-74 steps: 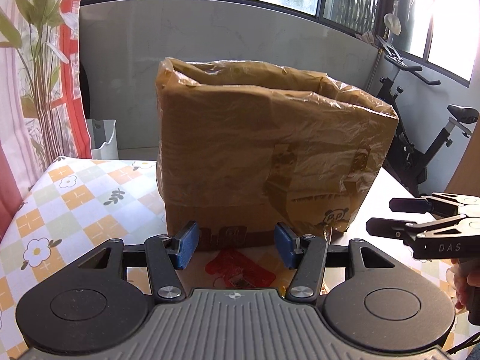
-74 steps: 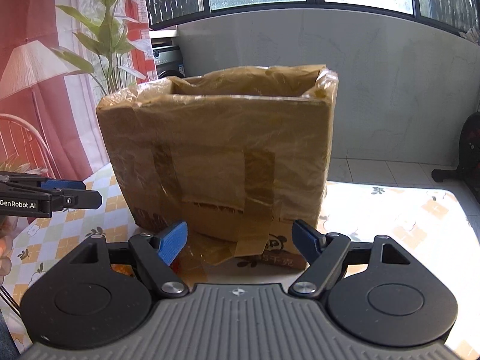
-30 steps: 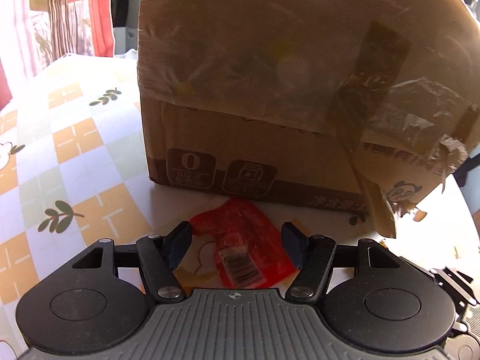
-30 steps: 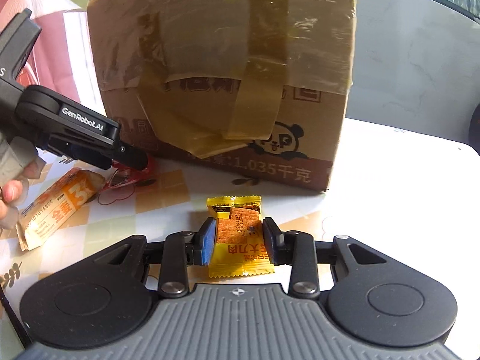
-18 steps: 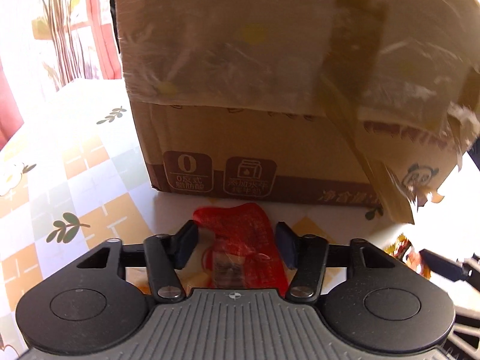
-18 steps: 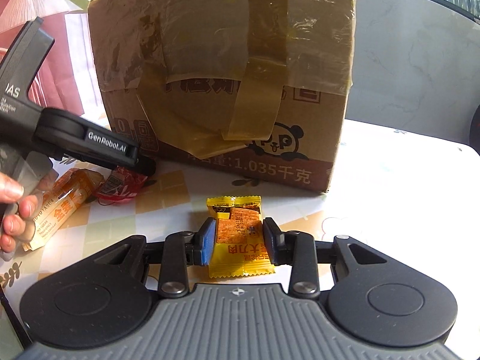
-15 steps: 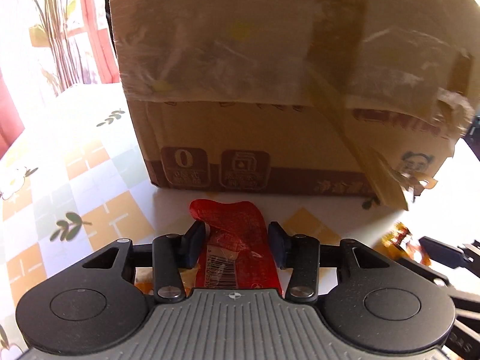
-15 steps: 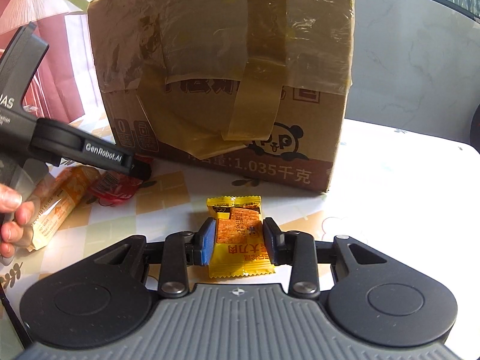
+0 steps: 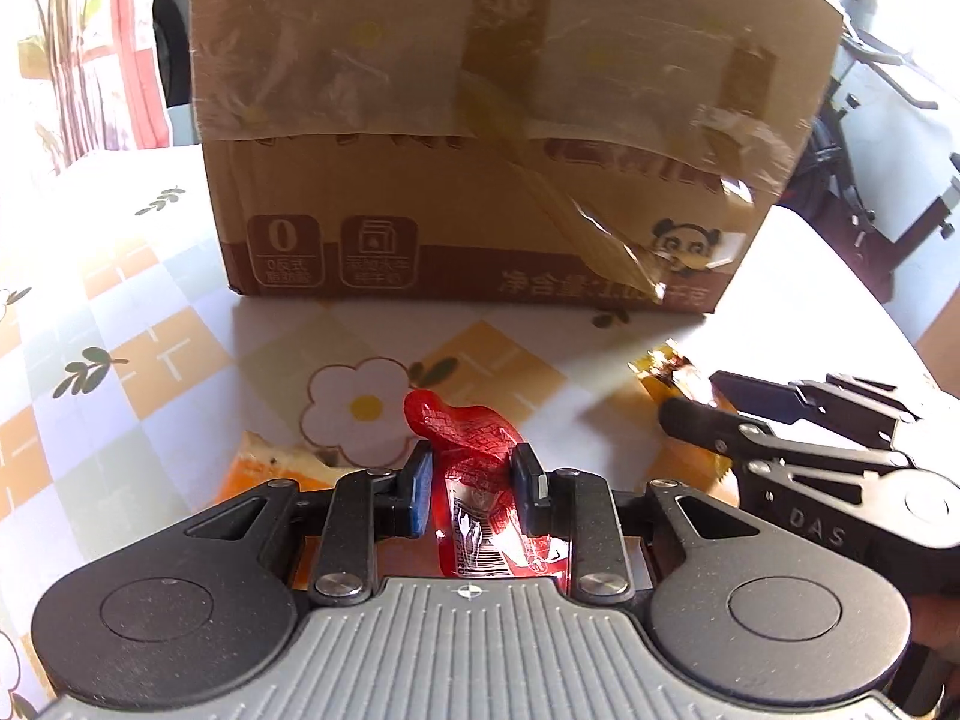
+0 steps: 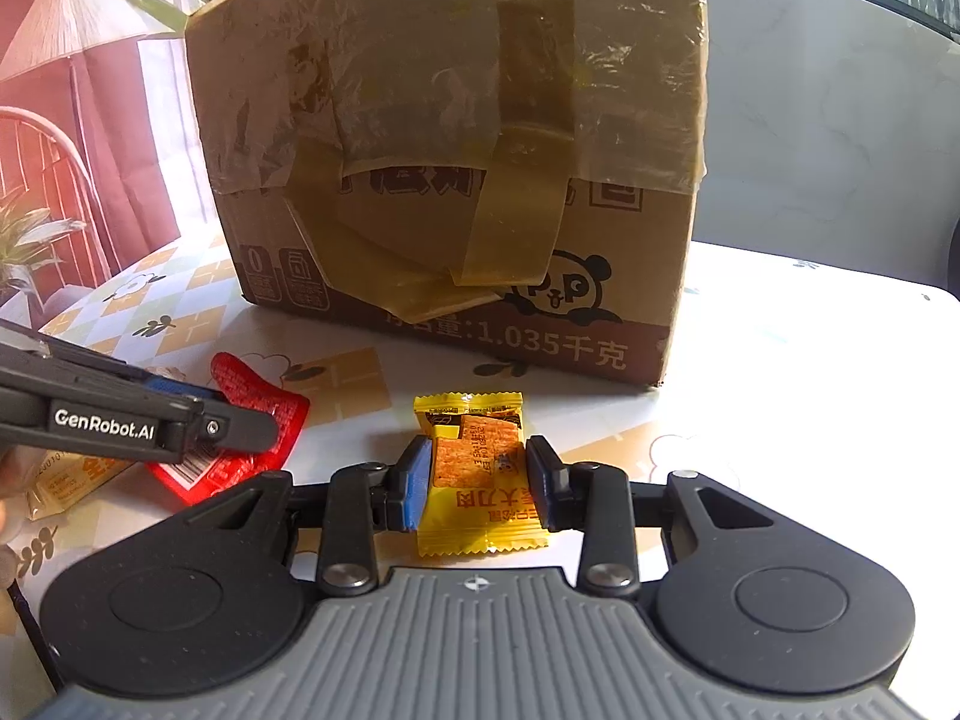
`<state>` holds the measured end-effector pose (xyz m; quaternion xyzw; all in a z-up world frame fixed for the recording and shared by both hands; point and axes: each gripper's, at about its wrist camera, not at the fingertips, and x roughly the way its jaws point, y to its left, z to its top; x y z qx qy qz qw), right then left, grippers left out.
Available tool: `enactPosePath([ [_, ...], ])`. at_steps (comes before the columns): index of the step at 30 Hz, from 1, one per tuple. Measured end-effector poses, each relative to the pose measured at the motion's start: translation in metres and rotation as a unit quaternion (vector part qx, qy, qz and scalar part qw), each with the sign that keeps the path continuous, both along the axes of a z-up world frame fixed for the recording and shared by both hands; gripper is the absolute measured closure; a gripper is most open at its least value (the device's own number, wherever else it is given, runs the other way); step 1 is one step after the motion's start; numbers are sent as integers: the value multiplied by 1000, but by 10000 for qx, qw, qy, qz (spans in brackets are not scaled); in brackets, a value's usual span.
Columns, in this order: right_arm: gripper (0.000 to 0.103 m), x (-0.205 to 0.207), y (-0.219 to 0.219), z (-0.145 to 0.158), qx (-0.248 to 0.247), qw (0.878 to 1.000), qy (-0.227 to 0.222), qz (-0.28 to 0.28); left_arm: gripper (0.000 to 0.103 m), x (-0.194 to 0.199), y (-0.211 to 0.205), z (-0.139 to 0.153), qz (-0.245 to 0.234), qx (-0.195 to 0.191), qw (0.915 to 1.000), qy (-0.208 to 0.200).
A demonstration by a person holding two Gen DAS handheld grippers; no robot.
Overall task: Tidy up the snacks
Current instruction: 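Grasp red candy packet with left tool while right tool holds yellow candy, then carry red packet and yellow candy over the box with both tools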
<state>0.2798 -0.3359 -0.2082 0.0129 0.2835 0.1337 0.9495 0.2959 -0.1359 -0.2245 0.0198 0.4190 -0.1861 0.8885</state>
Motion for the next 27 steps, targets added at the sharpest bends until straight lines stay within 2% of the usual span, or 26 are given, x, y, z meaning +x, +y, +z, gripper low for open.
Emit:
enactPosePath([
  [12, 67, 0, -1, 0, 30, 10000, -3, 77, 71, -20, -9, -7, -273, 216, 9984, -446],
  [18, 67, -1, -3, 0, 72, 9999, -7, 77, 76, -16, -3, -2, -257, 8, 9987, -441],
  [27, 67, -18, -2, 10, 261, 9995, -105, -170, 76, -26, 7, 17, -360, -187, 9978, -522],
])
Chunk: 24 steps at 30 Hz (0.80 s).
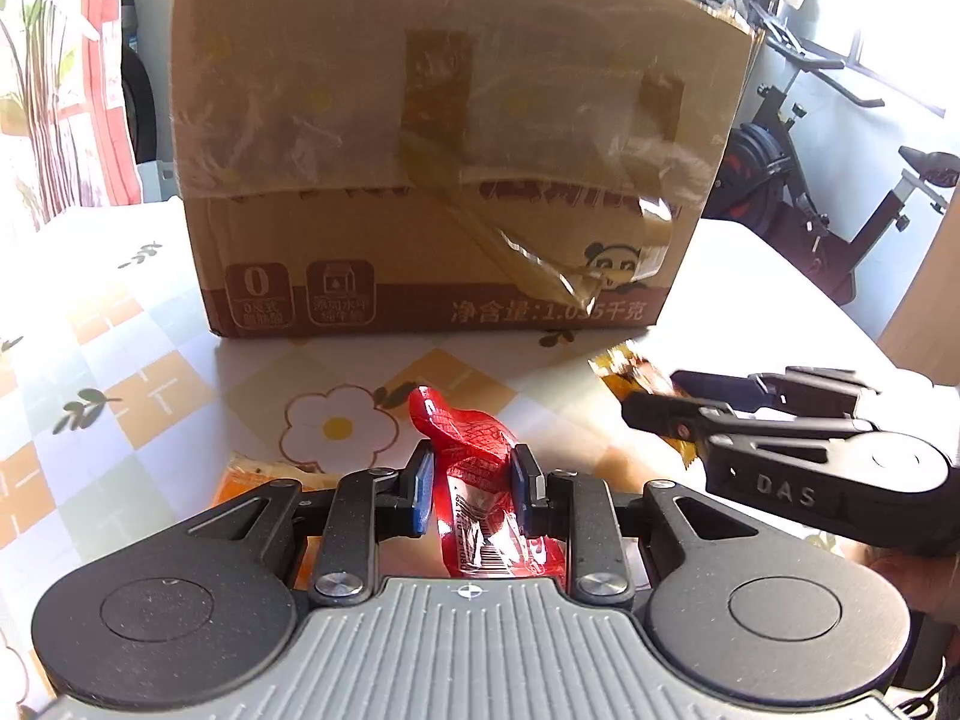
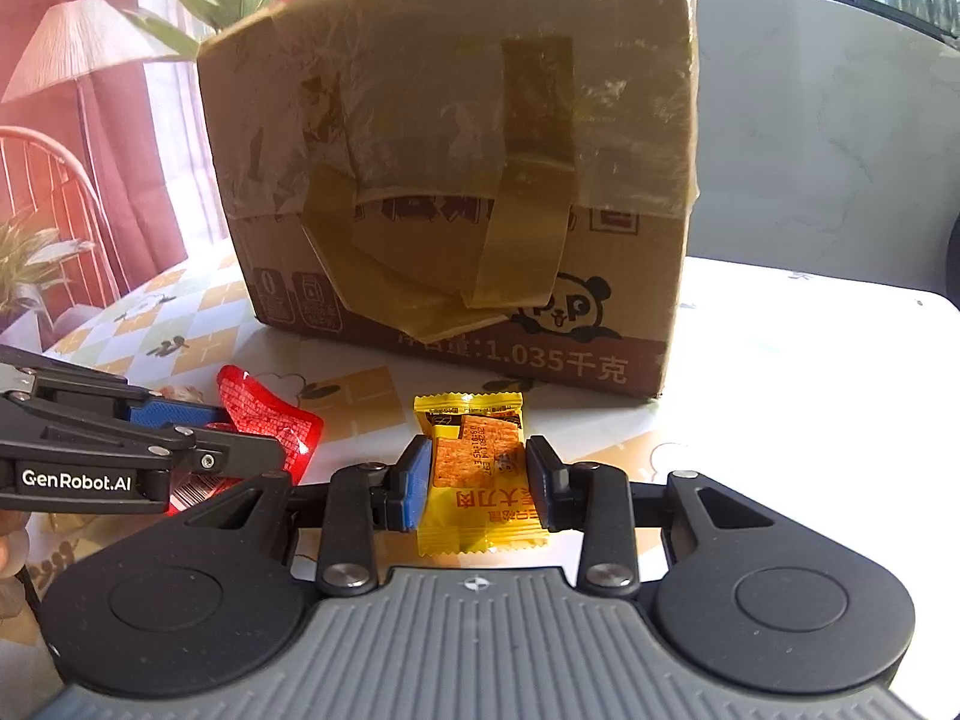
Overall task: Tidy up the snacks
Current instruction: 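Carry red packet and yellow candy over the box with both tools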
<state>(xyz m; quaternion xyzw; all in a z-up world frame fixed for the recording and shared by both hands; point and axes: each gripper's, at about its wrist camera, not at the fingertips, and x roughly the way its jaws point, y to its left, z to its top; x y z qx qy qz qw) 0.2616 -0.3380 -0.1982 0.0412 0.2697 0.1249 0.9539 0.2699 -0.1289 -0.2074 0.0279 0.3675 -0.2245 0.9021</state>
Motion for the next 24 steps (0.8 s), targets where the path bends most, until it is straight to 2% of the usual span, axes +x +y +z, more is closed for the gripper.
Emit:
enactPosePath([
  [6, 67, -19, -5, 19, 185, 9996, -134, -175, 76, -8, 13, 28, 158, -217, 9991, -325],
  [13, 67, -26, -5, 76, 99, 9960, -868, -165, 76, -9, 29, 88, 331, -354, 9898, -1338],
  [16, 67, -19, -4, 109, 86, 9934, -1135, -158, 76, -2, 34, 119, 318, -409, 9830, -1760],
  [20, 67, 0, -3, 153, 164, 9886, -1496, -70, 76, 20, 34, 158, 322, -452, 9755, -2130],
  [24, 67, 31, 1, 183, 50, 9860, -1665, -43, 76, 52, 25, 186, 262, -502, 9713, -2309],
])
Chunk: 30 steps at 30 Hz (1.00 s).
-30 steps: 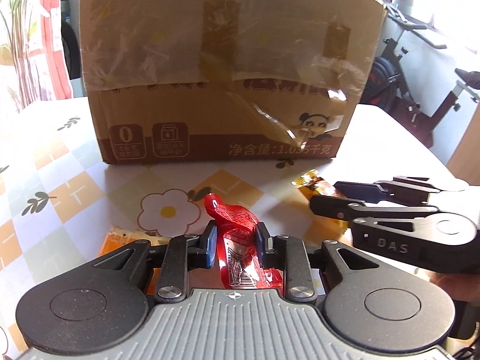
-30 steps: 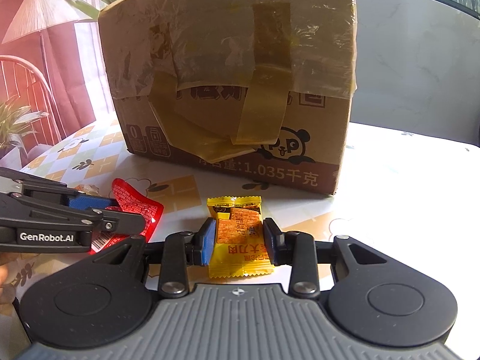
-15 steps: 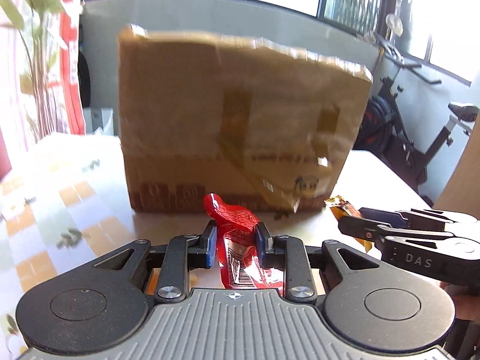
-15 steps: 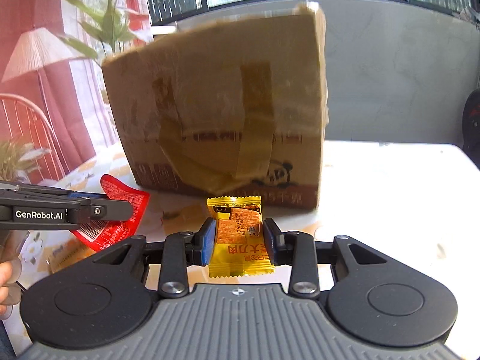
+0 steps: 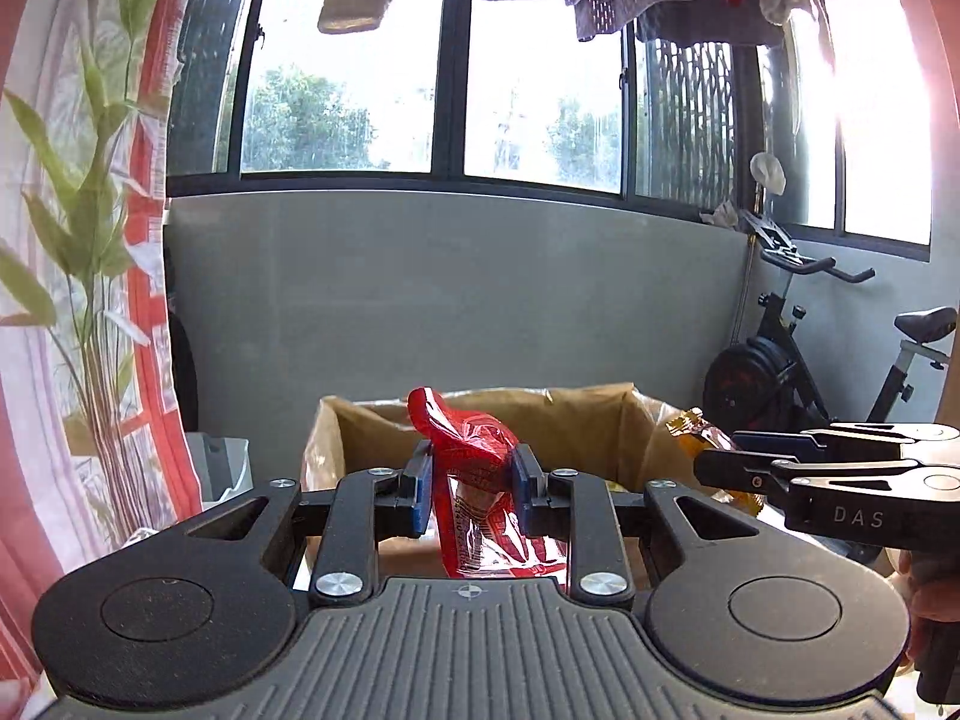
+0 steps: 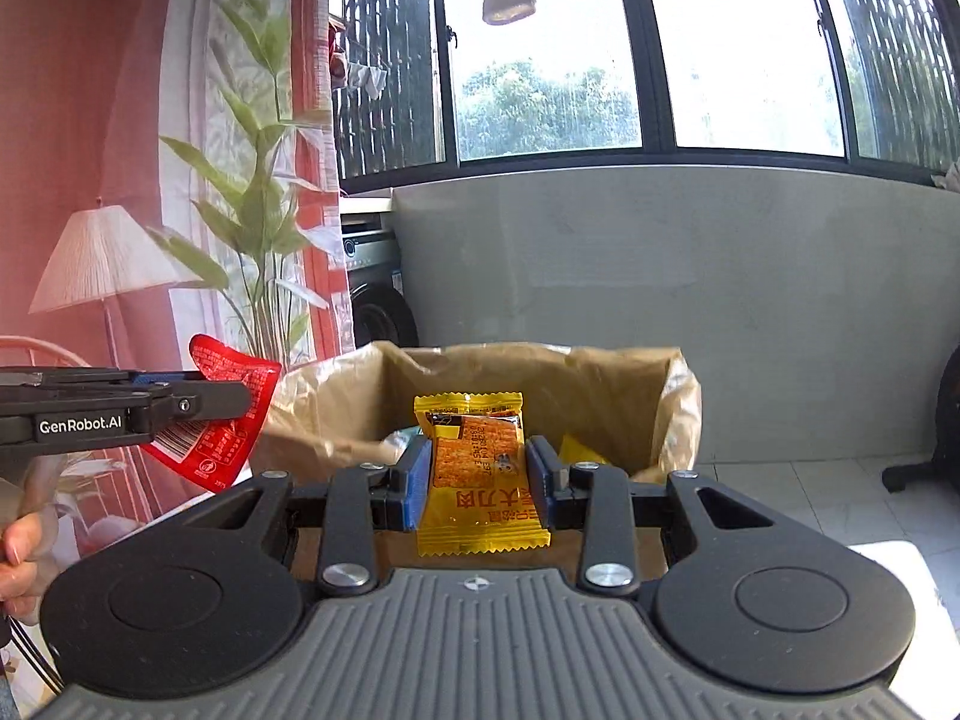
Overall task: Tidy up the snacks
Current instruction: 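Carry red packet and yellow candy over the box with both tools, then open both tools to drop red packet and yellow candy into the box, then withdraw both open tools from the box toward the orange bar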
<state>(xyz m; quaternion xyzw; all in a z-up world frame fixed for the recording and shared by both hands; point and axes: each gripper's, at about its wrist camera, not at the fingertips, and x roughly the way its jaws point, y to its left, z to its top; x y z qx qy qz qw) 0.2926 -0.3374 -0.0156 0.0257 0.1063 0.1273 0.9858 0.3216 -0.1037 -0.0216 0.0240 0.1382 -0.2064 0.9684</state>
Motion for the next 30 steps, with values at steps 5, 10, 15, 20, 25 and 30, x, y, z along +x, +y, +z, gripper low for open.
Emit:
enactPosePath([
  [5, 67, 49, -2, 7, -163, 9994, 107, -277, 76, 46, -10, 10, 94, -76, 9998, 139],
  [10, 66, 78, -5, -2, -261, 9976, 444, -458, 75, 81, -21, 0, 73, 44, 9992, 390],
  [15, 58, 85, -10, -12, -266, 9952, 777, -526, 49, 94, -17, -11, 266, 91, 9968, 754],
  [20, 52, 73, -14, -10, -218, 9951, 779, -568, 47, 85, -1, -7, 284, 92, 9963, 803],
  [25, 50, 49, -9, -9, -186, 9956, 768, -497, 44, 64, 14, -10, 211, 252, 9955, 891],
  [30, 43, 21, -3, -10, -183, 9960, 717, -494, 43, 36, 28, -17, 150, 385, 9942, 991],
])
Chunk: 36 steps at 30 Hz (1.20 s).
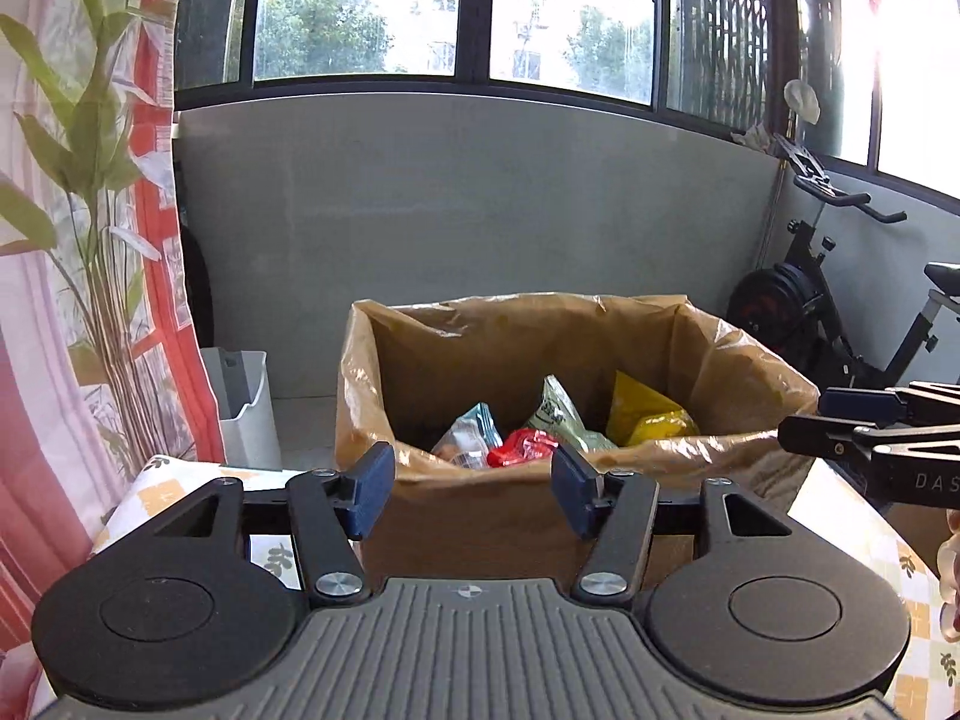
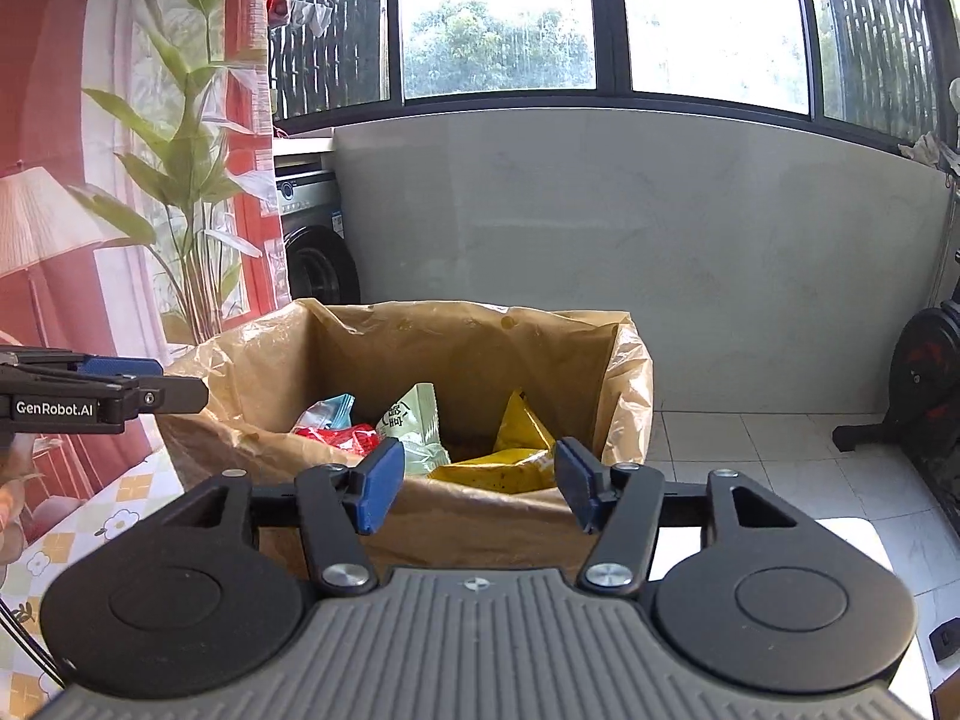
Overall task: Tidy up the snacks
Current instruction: 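Withdraw both open tools from the box toward the orange bar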
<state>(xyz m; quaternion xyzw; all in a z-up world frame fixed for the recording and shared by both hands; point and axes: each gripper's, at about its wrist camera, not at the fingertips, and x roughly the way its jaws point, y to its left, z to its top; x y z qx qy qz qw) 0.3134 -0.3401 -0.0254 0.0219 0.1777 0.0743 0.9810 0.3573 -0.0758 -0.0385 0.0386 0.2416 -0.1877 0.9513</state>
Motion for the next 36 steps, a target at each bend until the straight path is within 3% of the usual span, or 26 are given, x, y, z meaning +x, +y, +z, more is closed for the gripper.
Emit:
enactPosePath([
  [15, 41, -50, 17, -27, 210, 9996, 130, 123, 43, -67, 28, -26, 273, 63, 9994, 184],
  [18, 35, -58, 19, -38, 253, 9994, 213, 121, 43, -78, 32, -35, 331, 58, 9992, 224],
  [28, 34, -73, 25, -60, 218, 9984, 493, 166, 43, -96, 50, -56, 687, 1, 9966, 460],
  [36, 34, -78, 33, -68, 204, 9978, 572, 257, 43, -110, 56, -66, 687, -7, 9960, 571],
])
